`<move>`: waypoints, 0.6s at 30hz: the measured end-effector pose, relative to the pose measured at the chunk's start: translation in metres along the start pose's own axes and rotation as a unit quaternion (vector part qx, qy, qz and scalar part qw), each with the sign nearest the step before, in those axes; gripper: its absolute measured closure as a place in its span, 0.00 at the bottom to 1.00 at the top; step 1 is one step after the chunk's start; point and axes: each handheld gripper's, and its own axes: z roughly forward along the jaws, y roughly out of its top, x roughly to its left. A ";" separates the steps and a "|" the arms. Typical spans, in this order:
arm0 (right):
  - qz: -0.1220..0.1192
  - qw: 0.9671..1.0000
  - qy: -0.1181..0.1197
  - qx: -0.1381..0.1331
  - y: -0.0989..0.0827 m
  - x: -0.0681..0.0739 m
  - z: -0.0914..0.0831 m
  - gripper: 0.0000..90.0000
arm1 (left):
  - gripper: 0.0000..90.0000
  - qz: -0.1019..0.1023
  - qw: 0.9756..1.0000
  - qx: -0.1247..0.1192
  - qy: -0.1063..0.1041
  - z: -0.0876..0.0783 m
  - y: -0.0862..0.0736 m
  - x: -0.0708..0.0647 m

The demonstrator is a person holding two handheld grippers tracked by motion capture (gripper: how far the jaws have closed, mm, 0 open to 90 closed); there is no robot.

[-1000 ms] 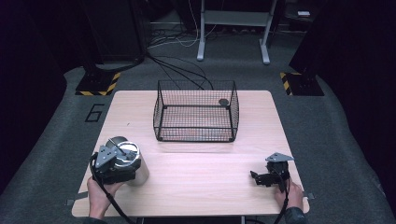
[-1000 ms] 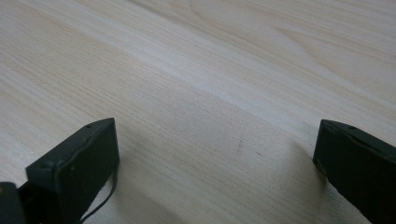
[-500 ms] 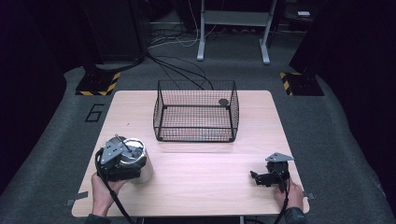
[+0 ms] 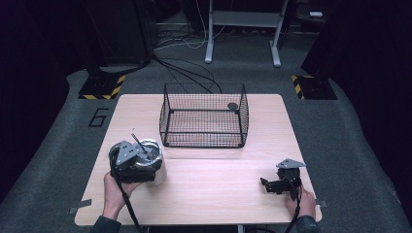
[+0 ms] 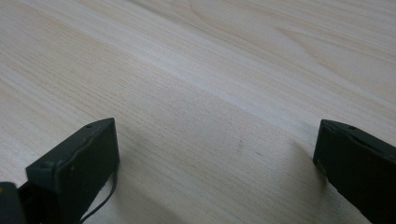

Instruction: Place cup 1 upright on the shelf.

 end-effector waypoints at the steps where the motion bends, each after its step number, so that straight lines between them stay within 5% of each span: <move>1: 0.000 1.000 0.000 0.000 0.000 0.000 0.000 0.00 | 0.04 0.000 1.000 0.000 0.000 0.000 0.000 0.000; 18: -0.001 1.000 0.001 0.000 0.000 0.000 0.000 0.00 | 0.04 0.032 0.999 0.003 -0.030 0.015 0.024 -0.013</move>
